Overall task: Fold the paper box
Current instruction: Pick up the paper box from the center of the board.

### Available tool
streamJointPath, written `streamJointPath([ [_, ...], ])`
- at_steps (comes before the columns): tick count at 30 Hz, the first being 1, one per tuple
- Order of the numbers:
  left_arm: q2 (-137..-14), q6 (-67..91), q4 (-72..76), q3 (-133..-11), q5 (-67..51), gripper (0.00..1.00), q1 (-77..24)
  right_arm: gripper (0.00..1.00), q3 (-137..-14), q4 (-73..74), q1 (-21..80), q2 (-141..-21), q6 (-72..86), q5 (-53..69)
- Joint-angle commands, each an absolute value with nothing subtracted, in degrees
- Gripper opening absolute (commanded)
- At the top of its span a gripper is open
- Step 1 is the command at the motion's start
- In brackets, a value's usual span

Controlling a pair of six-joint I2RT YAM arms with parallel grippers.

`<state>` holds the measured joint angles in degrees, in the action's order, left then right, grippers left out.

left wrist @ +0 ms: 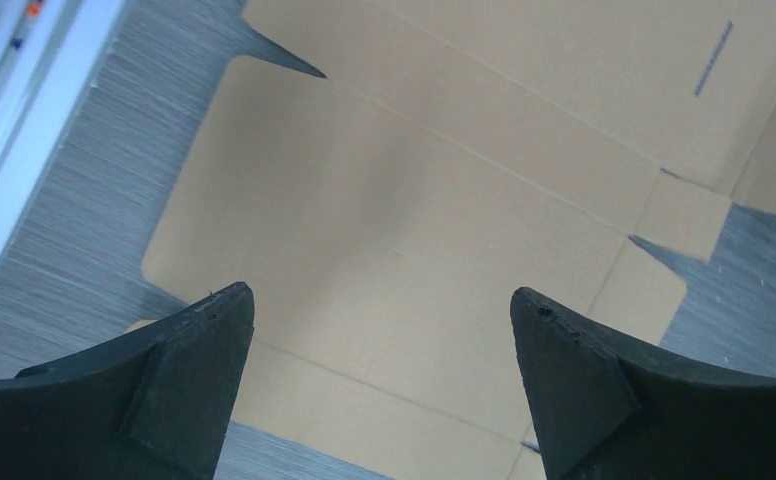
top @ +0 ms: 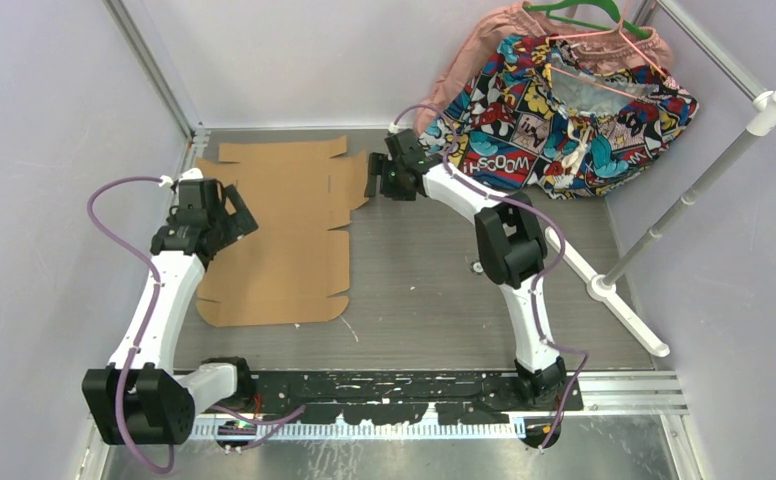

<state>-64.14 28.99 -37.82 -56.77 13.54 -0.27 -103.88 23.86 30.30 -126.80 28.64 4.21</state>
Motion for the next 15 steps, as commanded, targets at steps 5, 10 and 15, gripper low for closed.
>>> streamJointPath([
  [5,-64.4,28.5,-34.5,-58.0,15.4,1.0,4.4,0.8,-113.0,20.8,31.2,-129.9,27.0,5.1],
  [10,-65.4,28.7,-35.3,-59.3,15.1,1.0,4.3,0.8,-115.9,19.1,31.3,-132.5,27.1,5.5],
  [15,-64.8,28.1,-36.1,-59.7,15.3,1.0,4.3,0.77,-121.1,20.5,31.5,-136.5,28.4,4.0],
])
